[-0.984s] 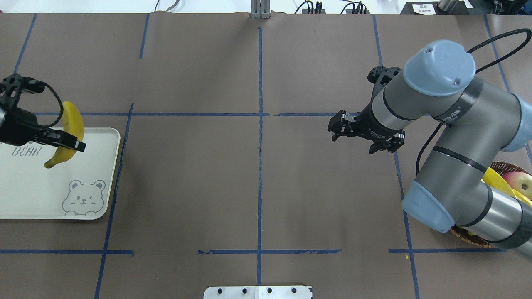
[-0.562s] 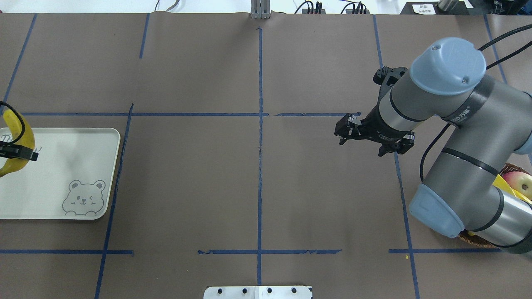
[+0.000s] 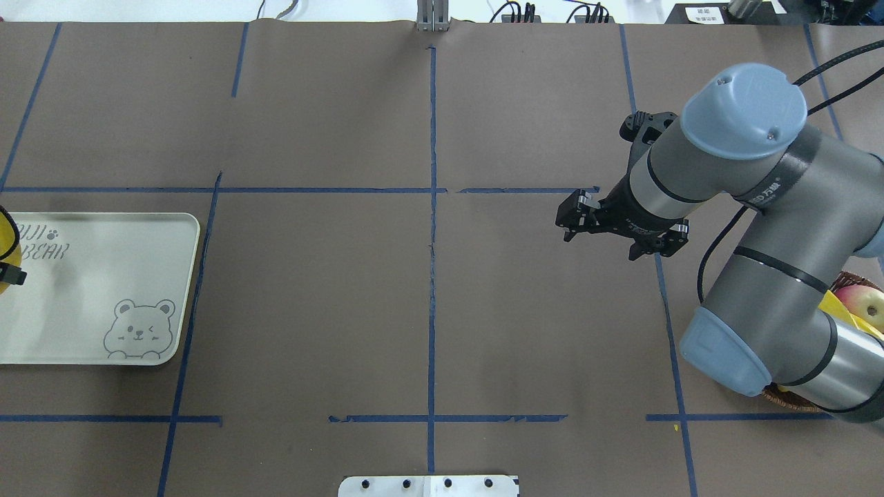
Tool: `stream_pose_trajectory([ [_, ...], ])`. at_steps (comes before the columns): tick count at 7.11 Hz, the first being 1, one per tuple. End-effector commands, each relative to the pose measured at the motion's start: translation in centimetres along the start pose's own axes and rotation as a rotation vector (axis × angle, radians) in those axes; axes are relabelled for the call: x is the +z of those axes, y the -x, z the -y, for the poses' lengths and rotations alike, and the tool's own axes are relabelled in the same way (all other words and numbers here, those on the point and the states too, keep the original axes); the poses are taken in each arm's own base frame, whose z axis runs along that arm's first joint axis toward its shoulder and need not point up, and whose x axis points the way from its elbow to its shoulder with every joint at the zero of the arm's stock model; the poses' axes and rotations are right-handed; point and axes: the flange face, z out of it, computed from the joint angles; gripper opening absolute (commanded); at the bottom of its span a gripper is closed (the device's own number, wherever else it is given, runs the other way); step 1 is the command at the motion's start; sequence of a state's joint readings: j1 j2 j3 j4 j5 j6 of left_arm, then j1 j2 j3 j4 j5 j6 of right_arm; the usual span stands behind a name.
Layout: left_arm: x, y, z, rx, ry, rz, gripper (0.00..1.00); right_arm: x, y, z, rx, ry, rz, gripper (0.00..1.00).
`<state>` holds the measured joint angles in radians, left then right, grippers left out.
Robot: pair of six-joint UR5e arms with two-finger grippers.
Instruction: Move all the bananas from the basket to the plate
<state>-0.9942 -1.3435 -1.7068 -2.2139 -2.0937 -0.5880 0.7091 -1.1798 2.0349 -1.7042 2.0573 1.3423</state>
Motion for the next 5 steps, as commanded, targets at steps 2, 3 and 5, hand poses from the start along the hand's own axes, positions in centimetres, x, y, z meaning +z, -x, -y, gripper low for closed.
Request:
stream_pose_trajectory([
  [2,1.18,1.07,-0.68,0.009,0.029,0.000,0.36,-0.10,0.21,-0.09,-0.003,-0.003,0.005,1.00],
  [3,1.10,0.91,-0.49,0.015,0.022,-0.003,0.43,-0.15,0.28,-0.12,-0.004,-0.002,0.007,1.00],
  [5,0.89,0.78,-0.52,0.034,0.004,-0.014,0.91,-0.23,0.25,-0.20,-0.004,0.001,0.009,1.00],
])
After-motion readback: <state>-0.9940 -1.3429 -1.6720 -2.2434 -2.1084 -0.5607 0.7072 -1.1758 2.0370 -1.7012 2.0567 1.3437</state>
